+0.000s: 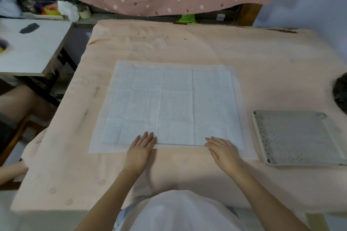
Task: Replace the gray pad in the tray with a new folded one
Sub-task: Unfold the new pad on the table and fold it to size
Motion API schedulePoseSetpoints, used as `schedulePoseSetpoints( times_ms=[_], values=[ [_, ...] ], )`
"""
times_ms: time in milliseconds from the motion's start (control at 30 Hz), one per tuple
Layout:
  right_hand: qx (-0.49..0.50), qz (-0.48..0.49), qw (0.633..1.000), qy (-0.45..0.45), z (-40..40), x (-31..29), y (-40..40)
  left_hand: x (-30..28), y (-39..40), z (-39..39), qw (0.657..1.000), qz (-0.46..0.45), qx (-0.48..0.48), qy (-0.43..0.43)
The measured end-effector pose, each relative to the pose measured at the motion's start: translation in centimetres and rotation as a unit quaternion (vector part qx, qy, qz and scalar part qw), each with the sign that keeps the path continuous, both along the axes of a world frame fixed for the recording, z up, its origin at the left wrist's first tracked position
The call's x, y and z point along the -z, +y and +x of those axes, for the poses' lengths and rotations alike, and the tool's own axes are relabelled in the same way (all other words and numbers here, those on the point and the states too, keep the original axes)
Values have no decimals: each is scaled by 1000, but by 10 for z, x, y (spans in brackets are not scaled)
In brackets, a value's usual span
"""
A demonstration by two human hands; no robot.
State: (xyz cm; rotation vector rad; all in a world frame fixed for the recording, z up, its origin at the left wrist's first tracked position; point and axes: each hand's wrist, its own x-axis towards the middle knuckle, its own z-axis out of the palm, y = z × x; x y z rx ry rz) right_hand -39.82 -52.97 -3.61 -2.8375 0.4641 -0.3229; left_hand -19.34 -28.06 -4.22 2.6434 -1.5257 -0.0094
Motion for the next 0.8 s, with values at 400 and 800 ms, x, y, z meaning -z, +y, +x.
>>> schedulePoseSetpoints(
  times_ms=[400,800],
  values=[
    [99,22,995,-26,-28,2,12,-5,37,-6,997,-52,-45,37],
    [256,-49,959,-108,-45,-11,26,-26,41,-30,952,-221,-208,-44]
  ],
)
